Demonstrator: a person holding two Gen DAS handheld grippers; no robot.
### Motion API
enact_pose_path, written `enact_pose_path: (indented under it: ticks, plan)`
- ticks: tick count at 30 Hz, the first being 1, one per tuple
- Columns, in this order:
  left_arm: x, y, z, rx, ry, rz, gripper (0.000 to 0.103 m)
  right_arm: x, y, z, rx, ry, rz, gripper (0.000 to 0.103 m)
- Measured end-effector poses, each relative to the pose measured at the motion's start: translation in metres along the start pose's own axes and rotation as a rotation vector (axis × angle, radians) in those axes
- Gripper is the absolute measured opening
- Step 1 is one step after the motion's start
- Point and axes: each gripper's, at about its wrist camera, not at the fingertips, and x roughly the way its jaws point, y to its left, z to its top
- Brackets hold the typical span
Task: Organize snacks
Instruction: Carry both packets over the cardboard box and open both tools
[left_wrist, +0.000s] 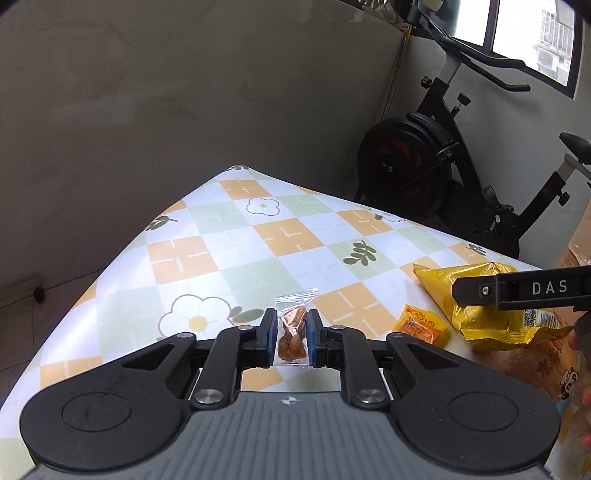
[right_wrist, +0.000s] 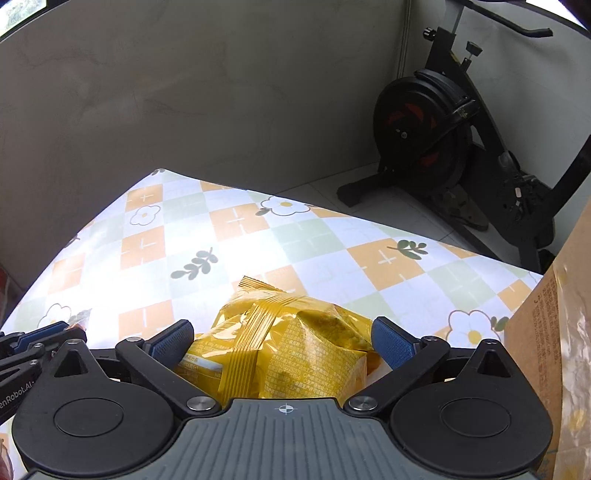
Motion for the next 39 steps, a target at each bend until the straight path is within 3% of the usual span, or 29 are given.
enact_pose_path:
  ticks: [4,10,19,31,39]
  plan:
    - [-0.031,0.005,-0.004,-0.019,-0.031,0.000,0.018,-0.022,0.006,-0.015,-0.014,-0.015,0.060,0.079]
    - [-0.076,0.006,-0.016,-0.082,-0.061,0.013,0.018,-0.053,0.009,-0.036,0.033,-0.034,0.133,0.070]
    - [-0.117,-0.001,-0.028,-0.144,-0.058,0.015,0.018,-0.117,0.001,-0.050,0.045,-0.151,0.199,0.064]
    - [-0.164,-0.036,0.004,-0.100,-0.155,-0.009,0.018,-0.211,-0.015,-0.034,0.026,-0.374,0.230,0.060]
    - [-0.187,-0.078,0.030,-0.054,-0.223,-0.059,0.018,-0.270,-0.054,-0.019,0.082,-0.532,0.240,0.059]
